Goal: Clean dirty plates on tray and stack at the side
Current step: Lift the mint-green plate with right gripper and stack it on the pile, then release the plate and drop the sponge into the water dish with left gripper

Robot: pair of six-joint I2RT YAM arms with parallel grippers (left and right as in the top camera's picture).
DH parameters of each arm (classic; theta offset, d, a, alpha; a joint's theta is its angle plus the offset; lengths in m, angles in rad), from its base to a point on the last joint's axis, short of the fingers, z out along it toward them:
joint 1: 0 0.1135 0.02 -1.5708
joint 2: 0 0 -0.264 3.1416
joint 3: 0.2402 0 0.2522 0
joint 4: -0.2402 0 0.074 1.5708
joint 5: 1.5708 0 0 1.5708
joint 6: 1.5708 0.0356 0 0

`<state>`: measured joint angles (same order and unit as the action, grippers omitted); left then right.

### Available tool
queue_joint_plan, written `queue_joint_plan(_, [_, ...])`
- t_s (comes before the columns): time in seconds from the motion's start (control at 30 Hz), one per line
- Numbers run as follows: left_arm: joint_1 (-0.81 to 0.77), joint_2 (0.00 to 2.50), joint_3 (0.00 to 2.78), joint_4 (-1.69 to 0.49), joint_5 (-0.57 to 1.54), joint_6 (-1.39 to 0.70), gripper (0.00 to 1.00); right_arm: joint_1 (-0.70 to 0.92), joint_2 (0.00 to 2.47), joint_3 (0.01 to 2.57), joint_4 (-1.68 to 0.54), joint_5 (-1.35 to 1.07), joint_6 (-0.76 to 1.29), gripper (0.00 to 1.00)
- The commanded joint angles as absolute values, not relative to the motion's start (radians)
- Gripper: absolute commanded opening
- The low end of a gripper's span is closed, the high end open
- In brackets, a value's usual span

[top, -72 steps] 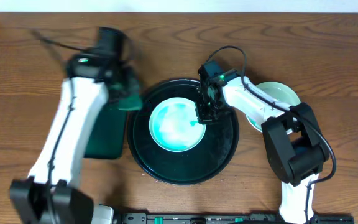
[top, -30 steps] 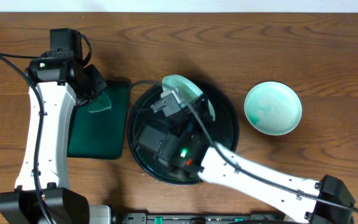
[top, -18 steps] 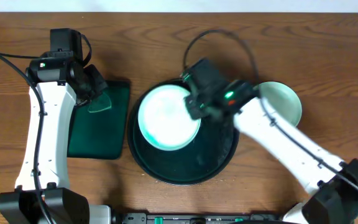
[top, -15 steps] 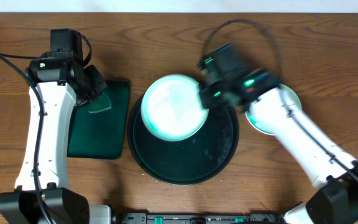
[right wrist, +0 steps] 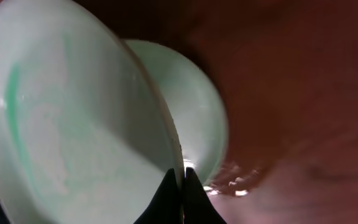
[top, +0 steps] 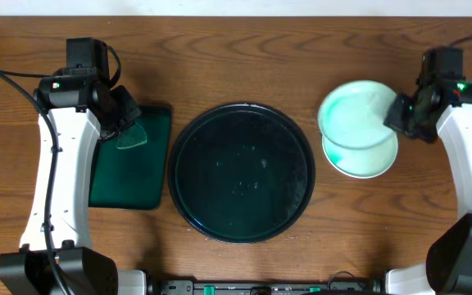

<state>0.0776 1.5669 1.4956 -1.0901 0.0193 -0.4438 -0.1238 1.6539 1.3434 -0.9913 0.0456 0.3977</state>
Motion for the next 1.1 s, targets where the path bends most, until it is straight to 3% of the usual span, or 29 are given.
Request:
queue_joint_plan(0.0, [0.080, 1.570, 1.487, -1.092, 0.007, -0.429, 0.07, -0.147, 1.639, 1.233, -0.933, 0.134, 0.450, 0.01])
queue_joint_plan(0.1, [0.080, 1.570, 1.487, -1.092, 0.007, -0.422, 0.07, -0.165, 1.639, 1.175, -0.892, 0.130, 0.458, 0.01])
queue_joint_plan(0.17, [0.080, 1.570, 1.487, -1.092, 0.007, -0.422, 0.07, -0.169, 1.639, 1.166, -0.878, 0.113, 0.455, 0.08])
queue_joint_plan(0.3, [0.080, 1.570, 1.487, -1.092, 0.007, -0.419, 0.07, -0.158, 1.639, 1.167, -0.845, 0.017, 0.414, 0.28])
queue_joint_plan(0.43, [0.080, 1.570, 1.486, -1.098, 0.007, -0.362, 0.07, -0.117, 1.639, 1.196, -0.859, -0.050, 0.351, 0.42])
queue_joint_plan(0.6, [0.080, 1.570, 1.463, -1.064, 0.006, -0.206, 0.07, -0.003, 1.639, 1.343, -0.960, -0.076, 0.249, 0.69])
queue_joint_plan(0.83, [0.081, 1.579, 1.282, -0.870, 0.004, 0.073, 0.07, 0.106, 1.639, 1.489, -1.022, -0.080, 0.245, 0.75])
queue_joint_plan(1.07, [0.084, 1.630, 1.102, -0.667, -0.065, 0.078, 0.07, 0.132, 1.639, 1.490, -1.044, -0.080, 0.245, 0.77])
